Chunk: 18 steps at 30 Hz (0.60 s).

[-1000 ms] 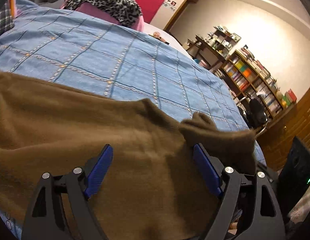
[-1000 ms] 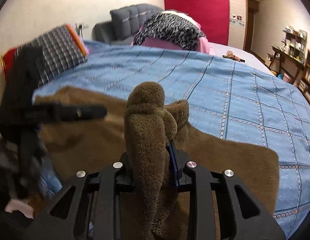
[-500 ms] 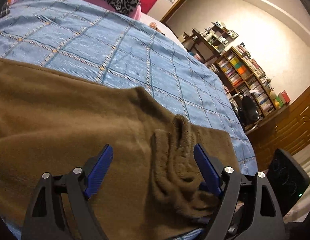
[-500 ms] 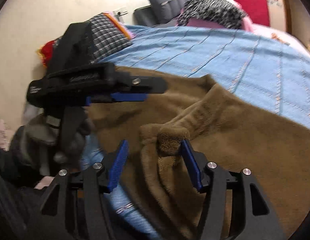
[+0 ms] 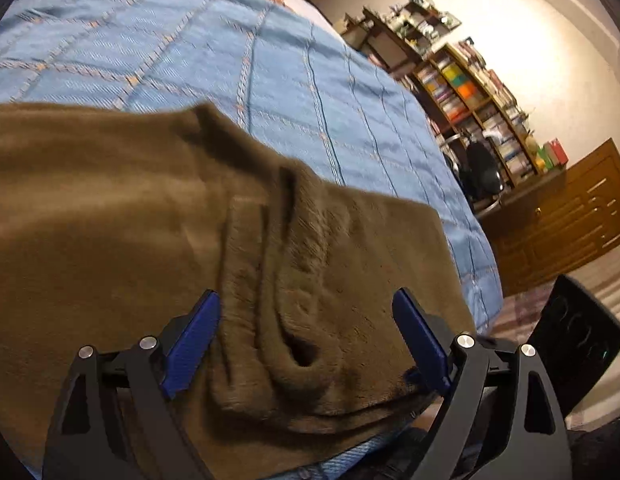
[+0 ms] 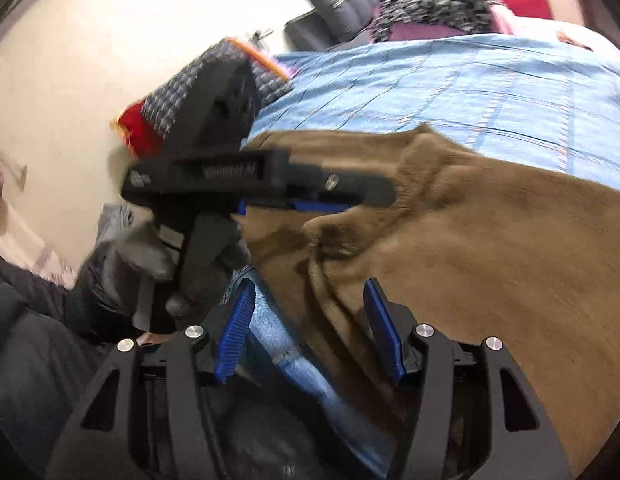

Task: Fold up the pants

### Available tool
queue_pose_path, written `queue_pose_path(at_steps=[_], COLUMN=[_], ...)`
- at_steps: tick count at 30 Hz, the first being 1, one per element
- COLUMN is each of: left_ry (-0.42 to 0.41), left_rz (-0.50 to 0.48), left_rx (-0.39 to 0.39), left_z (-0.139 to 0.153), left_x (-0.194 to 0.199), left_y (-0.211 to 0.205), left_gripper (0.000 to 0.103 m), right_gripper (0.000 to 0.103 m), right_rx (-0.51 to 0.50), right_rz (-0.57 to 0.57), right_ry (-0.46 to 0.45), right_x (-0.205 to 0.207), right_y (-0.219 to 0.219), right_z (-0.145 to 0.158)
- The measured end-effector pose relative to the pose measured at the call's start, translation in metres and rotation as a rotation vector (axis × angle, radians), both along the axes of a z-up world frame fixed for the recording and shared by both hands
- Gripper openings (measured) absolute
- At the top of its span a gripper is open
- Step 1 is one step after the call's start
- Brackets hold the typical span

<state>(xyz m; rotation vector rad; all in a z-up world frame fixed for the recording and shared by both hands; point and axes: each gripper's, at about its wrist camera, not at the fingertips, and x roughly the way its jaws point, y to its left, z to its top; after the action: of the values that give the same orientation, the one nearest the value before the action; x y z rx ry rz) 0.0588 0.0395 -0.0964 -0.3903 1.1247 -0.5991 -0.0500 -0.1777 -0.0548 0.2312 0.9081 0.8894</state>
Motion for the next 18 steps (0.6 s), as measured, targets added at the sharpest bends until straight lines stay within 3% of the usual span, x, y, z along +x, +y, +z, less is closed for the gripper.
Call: queue_pose_path(at_steps=[4,6,9,13,14,18], left_ry=[0.009,0.011,0.025,-0.017,-0.031,-0.078], left_rz=[0.003,0.002,0.015,0.037,0.044,0.084], left_rx=[0.041,0.066,0.078,0.072,0.066,0.089], left_z=[-0.006,-0.007,-0.009,0.004,0.009,0.026], left_x=[0.001,0.0,-0.002,-0.012,-0.014,-0.025], left_y=[-0.01,-0.013,-0.011,-0.002,0.002,0.021], left_gripper=[0.081,0.056,0.039,0.032,0.026,0.026], right_gripper=[0.058,0.058,0.058,0.058,0.058,0.058], right_rx=[0.004,0.02,0.029,0.034,0.028,0.002], right_rz=[-0.16,-0.243,-0.352,-0.436,-0.444,-0.444], right_ry=[-0.021,-0.024,-0.03,-0.028,-0.032,-0.052], right_x=[-0.003,-0.003,0.003,0.01,0.01,0.015], right_y=[-0.044,-0.065,-0.089,-0.105,-0.107,-0.106], right_z=[0.007,0.008,0.009,0.005,0.005,0.004])
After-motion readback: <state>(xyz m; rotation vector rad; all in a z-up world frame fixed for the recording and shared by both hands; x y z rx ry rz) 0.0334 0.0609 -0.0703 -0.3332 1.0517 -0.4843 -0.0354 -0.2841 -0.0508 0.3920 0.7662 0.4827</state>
